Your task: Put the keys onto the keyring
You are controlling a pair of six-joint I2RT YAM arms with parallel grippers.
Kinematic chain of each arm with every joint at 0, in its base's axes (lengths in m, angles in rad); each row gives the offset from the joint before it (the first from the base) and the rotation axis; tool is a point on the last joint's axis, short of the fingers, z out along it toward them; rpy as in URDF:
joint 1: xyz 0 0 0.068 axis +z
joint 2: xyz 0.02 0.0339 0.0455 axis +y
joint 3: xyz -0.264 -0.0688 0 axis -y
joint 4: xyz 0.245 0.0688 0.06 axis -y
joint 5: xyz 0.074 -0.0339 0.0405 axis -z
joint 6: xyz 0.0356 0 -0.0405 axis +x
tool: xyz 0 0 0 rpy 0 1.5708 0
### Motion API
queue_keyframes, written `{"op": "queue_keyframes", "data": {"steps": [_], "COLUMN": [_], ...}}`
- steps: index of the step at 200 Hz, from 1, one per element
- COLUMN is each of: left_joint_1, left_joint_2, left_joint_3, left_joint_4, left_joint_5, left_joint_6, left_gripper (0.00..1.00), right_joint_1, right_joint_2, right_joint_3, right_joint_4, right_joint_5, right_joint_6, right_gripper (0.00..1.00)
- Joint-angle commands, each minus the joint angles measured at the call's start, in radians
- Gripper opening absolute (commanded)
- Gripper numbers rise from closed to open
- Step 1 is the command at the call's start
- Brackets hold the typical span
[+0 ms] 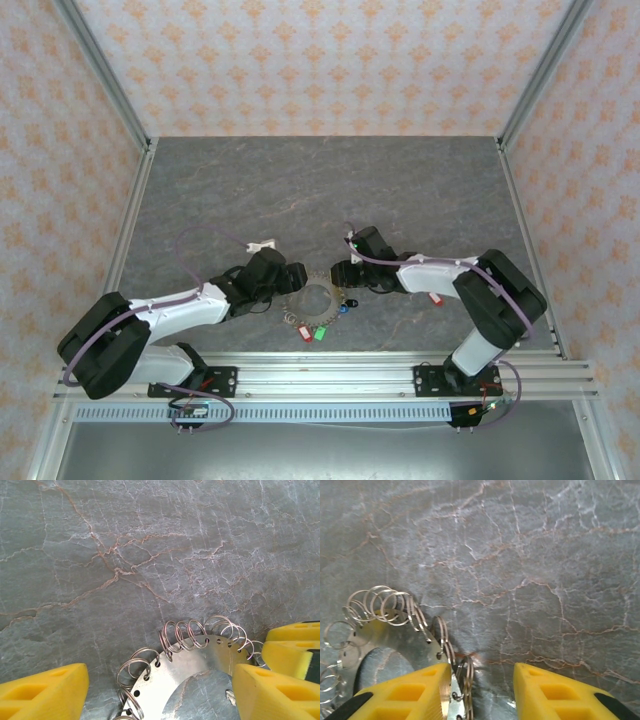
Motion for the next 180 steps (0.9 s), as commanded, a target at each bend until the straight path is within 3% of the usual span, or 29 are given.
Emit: {"op": "queue_keyframes", "data": {"steps": [1, 40, 63, 102, 153, 180], "left_joint_1": [0.006, 0.006, 0.006, 0.006, 0.006, 0.006], "left_joint_2": [0.009, 0.003, -0.010, -0.027, -0.059, -0.076], "left_joint_3": [0.032, 0.050, 0.050, 0.039, 0.006, -0.011], "left_joint_4": [-0.027, -0.037, -0.034, -0.044, -0.043, -0.053], "left_joint_5": [-0.025, -0.024, -0.025, -0.028, -0.005, 0.038], "left_joint_6": [0.015, 0.022, 0.032, 0.038, 0.039, 0.061], "left_gripper": [0.76, 0.75, 0.65, 0.68, 0.71, 0.72], "right_joint_1": [0.003, 0.001, -0.019, -0.032, -0.027, -0.019], "right_joint_2": [0.001, -0.099, -0.135, -0.144, -0.067, -0.039], "right_joint_3": [0.032, -0.009, -0.036, -0.054, 0.003, 0.019], "right_joint_4": [-0.039, -0.027, -0.014, 0.015, -0.044, -0.086], "right_joint_5": [0.021, 0.080, 0.096, 0.070, -0.073, -0.053], "right_joint_6": [-0.011, -0.060, -0.034, 0.002, 0.009, 0.004], "right_gripper": [0.37, 0.37, 0.38, 0.38, 0.39, 0.39]}}
